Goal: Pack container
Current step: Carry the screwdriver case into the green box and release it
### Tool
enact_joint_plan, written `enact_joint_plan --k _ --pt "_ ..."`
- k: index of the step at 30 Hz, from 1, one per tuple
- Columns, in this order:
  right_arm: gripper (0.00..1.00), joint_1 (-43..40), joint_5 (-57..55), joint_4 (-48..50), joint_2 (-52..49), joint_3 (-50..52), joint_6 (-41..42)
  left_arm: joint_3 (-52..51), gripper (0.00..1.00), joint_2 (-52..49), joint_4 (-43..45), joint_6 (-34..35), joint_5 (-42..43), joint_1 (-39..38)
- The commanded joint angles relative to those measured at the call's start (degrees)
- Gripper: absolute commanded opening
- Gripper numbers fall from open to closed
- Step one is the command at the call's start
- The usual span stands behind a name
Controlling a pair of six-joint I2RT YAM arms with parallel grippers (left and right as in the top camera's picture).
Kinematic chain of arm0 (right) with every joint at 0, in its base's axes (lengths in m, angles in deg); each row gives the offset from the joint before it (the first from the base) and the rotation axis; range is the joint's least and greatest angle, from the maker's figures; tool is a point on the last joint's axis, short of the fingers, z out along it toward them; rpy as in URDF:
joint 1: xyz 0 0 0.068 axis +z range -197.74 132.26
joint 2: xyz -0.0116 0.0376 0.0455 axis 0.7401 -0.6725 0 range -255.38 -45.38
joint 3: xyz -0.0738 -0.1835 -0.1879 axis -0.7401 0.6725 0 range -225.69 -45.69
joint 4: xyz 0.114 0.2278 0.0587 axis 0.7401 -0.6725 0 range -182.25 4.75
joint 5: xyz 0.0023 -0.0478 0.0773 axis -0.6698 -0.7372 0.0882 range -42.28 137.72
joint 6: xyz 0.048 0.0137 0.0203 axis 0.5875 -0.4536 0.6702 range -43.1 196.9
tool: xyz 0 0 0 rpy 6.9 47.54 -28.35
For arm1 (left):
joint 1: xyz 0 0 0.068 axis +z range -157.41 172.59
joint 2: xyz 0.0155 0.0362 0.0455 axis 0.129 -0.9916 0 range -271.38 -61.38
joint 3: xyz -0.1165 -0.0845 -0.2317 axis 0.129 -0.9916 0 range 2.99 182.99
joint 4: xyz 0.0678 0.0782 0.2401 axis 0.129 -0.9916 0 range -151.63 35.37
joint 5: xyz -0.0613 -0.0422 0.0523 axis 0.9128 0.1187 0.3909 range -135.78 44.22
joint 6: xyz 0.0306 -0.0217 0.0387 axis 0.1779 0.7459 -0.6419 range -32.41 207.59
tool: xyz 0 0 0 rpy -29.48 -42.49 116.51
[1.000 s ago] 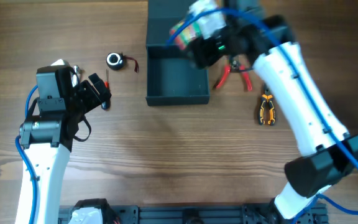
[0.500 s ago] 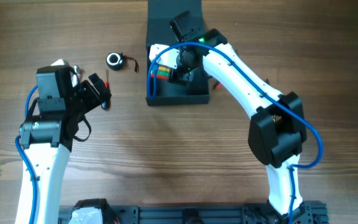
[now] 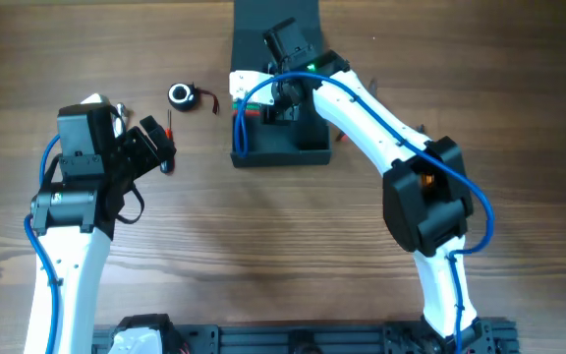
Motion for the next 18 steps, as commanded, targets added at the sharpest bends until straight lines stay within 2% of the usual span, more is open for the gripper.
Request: enact_joint_plan --k 1,13,18 --pt "0.05 -0.61 -0.98 0.11 -2.49 -0.66 -1.33 1.07 1.00 -0.07 0.13 -1.33 -0.57 -0.13" --pt "0.10 -1.75 -1.16 2.25 -2.49 -0.66 -1.29 1.07 1.00 -0.07 0.13 -1.33 -0.57 -0.13" --pt "0.32 -2.08 -1.42 4.04 -2.49 -0.66 2.25 1.07 1.00 -0.07 0.13 -1.33 -0.57 -0.13"
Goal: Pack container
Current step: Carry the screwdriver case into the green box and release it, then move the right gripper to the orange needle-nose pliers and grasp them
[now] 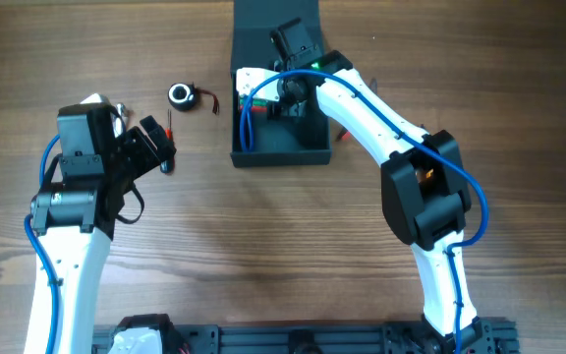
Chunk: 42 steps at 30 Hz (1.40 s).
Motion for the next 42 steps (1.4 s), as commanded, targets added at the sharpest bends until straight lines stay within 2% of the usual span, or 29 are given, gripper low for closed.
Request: enact_joint_plan --k 1,4,9,11,13,14,17,20,23,26,29,35,42 --pt "1.00 -0.35 -0.92 0.94 -0.52 -0.68 3.91 1.07 1.00 -0.07 0.13 -1.31 -0.57 -0.13" --pt "1.00 -0.26 -3.23 0.92 0.72 -0.68 8.50 1.07 1.00 -0.07 0.13 -1.31 -0.57 -0.13" --pt "1.00 -0.28 -5.05 -0.57 8.33 -0.68 14.99 1.07 1.00 -0.07 0.13 -1.31 -0.57 -0.13" --pt "1.00 -0.35 -10.45 -1.14 13.14 -0.68 23.80 1.07 1.00 -0.07 0.13 -1.31 -0.57 -0.13" --pt "1.00 -1.51 -20.15 -1.42 19.30 -0.68 37.20 1.07 1.00 -0.07 0.13 -1.31 -0.57 -0.13" --pt "1.00 -2.71 -22.05 -2.14 22.18 -0.68 39.78 1.07 1.00 -0.07 0.13 -1.31 -0.57 -0.13" --pt "1.00 -8.02 -19.28 -4.72 28.24 -0.68 41.75 1.07 1.00 -0.07 0.13 -1.31 -0.57 -0.13" --pt "1.00 -21.24 -12.17 -14.05 31.26 -0.68 55.34 1.07 1.00 -0.07 0.13 -1.31 -0.57 -0.13" --pt "1.00 -32.37 -0.46 -23.52 28.76 -0.44 63.89 1.07 1.00 -0.07 0.13 -1.31 -0.57 -0.13" --pt "0.99 -39.50 1.68 -29.33 25.42 1.97 67.36 1.07 1.00 -0.07 0.13 -1.31 -0.57 -0.13" --pt "0.97 -41.05 1.68 -30.27 23.98 7.63 68.19 1.07 1.00 -0.07 0.13 -1.31 -0.55 -0.13" --pt "0.97 -37.70 0.92 -27.74 24.00 18.95 68.08 1.07 1.00 -0.07 0.13 -1.31 -0.57 -0.13" --pt "0.94 -32.61 0.57 -19.15 23.98 29.51 65.51 1.07 1.00 -0.07 0.13 -1.31 -0.57 -0.13"
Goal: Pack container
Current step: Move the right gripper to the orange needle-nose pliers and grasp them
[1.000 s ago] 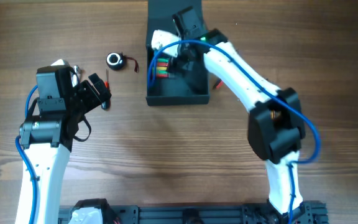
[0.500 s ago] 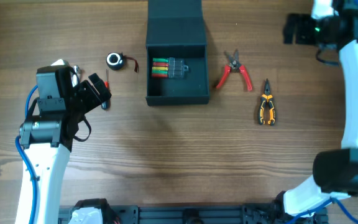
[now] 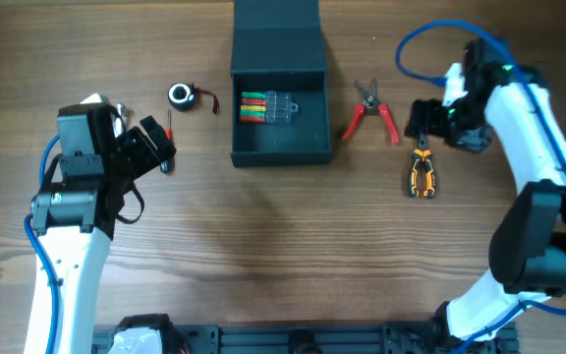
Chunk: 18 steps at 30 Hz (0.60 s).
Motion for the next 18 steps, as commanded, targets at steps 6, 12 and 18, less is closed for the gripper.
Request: enact_joint_plan --k 6,12,18 --pt "0.89 1.60 -3.63 3.65 -0.76 8.20 0.46 1.07 1.00 -0.07 0.15 -1.31 -0.57 -0.13" --pt "0.87 1.60 -5.38 6.78 -0.76 13.14 2.78 1.07 1.00 -0.07 0.15 -1.31 -0.57 -0.13" --pt "0.87 1.60 -7.93 8.11 -0.76 14.78 4.90 1.07 1.00 -0.07 0.15 -1.31 -0.57 -0.13"
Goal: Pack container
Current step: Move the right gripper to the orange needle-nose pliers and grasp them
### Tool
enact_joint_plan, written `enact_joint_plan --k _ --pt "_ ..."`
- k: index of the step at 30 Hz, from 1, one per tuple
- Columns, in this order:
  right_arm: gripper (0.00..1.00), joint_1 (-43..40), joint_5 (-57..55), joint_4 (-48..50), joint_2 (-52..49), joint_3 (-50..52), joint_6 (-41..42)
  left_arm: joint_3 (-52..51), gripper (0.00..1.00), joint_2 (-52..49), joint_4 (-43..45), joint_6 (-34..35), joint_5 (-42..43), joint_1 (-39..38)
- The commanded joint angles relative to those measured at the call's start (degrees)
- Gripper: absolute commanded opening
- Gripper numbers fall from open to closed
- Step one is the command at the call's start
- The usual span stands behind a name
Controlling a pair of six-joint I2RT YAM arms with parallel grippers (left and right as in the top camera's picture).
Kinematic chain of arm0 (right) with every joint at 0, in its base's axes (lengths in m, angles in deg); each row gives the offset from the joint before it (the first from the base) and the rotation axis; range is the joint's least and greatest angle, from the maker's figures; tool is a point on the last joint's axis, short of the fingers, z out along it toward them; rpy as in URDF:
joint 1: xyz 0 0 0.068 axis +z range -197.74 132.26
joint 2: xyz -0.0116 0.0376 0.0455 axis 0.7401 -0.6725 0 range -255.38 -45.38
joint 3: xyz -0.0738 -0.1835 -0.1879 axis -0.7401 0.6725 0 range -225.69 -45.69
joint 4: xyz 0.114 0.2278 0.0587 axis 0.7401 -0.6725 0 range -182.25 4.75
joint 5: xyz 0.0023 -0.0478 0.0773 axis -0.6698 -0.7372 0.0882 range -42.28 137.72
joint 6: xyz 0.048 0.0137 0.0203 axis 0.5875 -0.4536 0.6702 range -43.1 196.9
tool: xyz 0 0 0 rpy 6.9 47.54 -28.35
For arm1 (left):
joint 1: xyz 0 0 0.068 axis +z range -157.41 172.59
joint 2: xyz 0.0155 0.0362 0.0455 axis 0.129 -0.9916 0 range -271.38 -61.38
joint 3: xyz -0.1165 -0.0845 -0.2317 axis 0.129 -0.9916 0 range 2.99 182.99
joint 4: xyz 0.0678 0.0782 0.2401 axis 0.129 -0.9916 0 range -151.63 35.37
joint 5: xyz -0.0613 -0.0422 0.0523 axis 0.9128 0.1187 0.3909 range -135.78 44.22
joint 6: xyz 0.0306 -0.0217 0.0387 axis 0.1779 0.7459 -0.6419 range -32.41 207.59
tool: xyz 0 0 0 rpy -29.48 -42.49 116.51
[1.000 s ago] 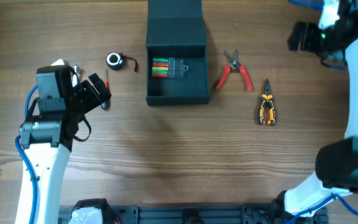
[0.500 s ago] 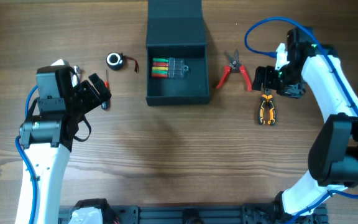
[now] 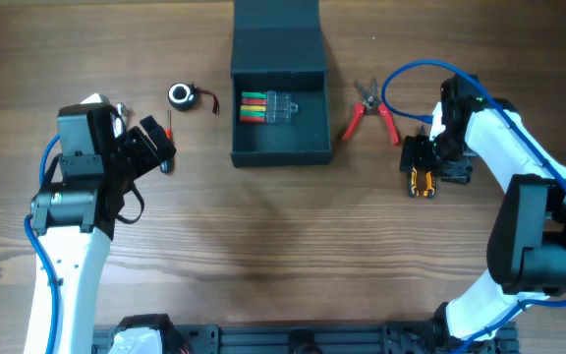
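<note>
The black container stands open at the back middle, its lid tilted up behind it. Inside lies a clear case of coloured pieces. To its right, red-handled cutters lie on the table. My right gripper is low over the yellow-and-black pliers, its fingers spread on either side of the handles. My left gripper hangs open at the left, above a thin red-tipped tool.
A round black-and-white part with short wires lies left of the container. The wooden table's front edge carries a black rail. The right arm's blue cable loops above the cutters.
My right gripper has moved from behind the pliers, near the cutters, down and toward the front, onto the yellow-and-black pliers. The left arm and all other things are unchanged.
My right gripper was reaching into the container with the clear case at its left wall. Then it was still inside. Later it was out at the far right, the case lying in the container. Now it sits over the pliers.
</note>
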Motion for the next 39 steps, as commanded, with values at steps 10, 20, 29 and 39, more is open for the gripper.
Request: enact_joint_plan --k 10,20,29,39 --pt "0.85 -0.15 2.54 0.68 -0.70 0.39 -7.10 1.07 1.00 -0.07 0.15 -1.31 -0.57 -0.13" --pt "0.82 -0.15 1.33 1.01 -0.72 0.39 -8.79 1.07 1.00 -0.07 0.15 -1.31 -0.57 -0.13" --pt "0.76 -0.13 -1.01 6.01 -0.87 1.27 2.14 1.07 1.00 -0.07 0.15 -1.31 -0.57 -0.13" --pt "0.74 -0.13 -2.27 10.51 -0.87 6.34 2.99 1.07 1.00 -0.07 0.15 -1.31 -0.57 -0.13"
